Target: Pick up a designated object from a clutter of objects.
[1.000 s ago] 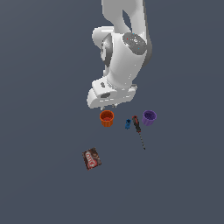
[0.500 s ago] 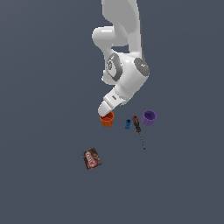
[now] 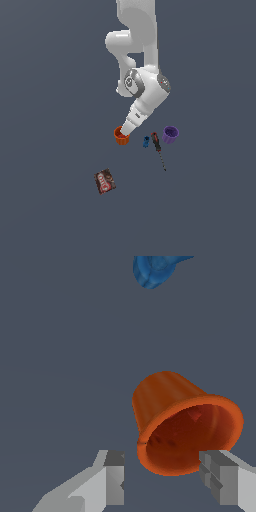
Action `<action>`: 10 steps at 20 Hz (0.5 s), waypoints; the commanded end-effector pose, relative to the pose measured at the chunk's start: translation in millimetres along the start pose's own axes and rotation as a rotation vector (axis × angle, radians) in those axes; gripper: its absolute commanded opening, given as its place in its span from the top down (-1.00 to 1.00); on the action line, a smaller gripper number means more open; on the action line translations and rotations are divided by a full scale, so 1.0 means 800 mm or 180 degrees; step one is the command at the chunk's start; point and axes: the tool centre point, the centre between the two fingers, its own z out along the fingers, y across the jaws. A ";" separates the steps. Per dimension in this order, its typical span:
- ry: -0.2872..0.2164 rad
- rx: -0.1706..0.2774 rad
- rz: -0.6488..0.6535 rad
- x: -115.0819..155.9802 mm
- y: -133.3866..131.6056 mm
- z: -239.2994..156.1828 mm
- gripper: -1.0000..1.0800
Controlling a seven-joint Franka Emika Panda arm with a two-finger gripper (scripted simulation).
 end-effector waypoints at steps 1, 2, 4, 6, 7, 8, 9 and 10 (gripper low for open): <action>-0.0010 -0.0016 -0.0119 0.001 -0.007 0.005 -0.23; -0.0012 -0.0018 -0.0146 0.002 -0.009 0.007 -0.23; -0.0015 -0.0022 -0.0178 0.002 -0.011 0.008 -0.23; -0.0014 -0.0018 -0.0159 0.002 -0.010 0.007 -0.23; -0.0014 -0.0018 -0.0159 0.002 -0.010 0.008 -0.23; -0.0014 -0.0018 -0.0159 0.002 -0.010 0.009 -0.23; -0.0014 -0.0018 -0.0161 0.002 -0.010 0.011 -0.23; -0.0014 -0.0018 -0.0162 0.002 -0.010 0.013 -0.23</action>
